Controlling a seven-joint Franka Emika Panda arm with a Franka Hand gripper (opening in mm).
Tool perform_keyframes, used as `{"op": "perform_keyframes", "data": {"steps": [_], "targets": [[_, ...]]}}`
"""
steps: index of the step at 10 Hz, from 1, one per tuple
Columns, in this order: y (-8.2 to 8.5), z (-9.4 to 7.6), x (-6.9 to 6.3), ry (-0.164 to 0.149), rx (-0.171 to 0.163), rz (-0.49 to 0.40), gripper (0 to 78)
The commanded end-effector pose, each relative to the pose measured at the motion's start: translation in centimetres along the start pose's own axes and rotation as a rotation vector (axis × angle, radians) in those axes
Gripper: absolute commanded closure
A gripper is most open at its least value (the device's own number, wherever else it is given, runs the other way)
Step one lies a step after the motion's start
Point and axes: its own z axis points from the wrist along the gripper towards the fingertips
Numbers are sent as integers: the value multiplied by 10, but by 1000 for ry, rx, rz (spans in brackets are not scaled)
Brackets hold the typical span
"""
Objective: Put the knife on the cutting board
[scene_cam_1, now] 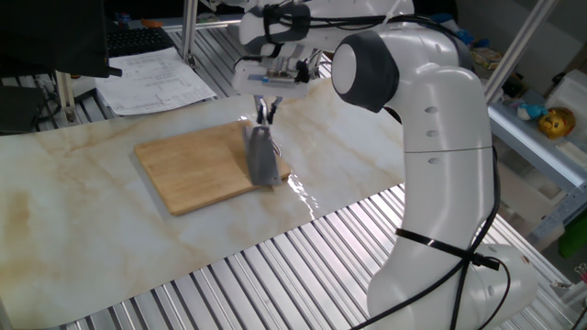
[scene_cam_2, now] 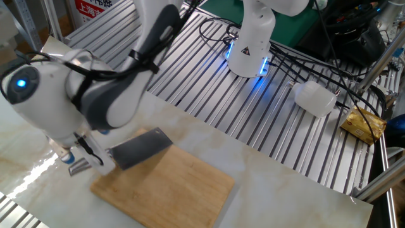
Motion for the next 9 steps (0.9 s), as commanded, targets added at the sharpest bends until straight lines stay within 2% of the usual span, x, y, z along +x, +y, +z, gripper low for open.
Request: {"op": "perform_keyframes", "data": {"steps": [1,2,6,8,9], "targets": [[9,23,-16,-71,-25,22,764],[9,29,-19,-85,-29,29,764],[9,27,-17,-93,-25,36,764],[8,19,-12,-103,4,52,764],[8,16,-10,-106,4,61,764]]}}
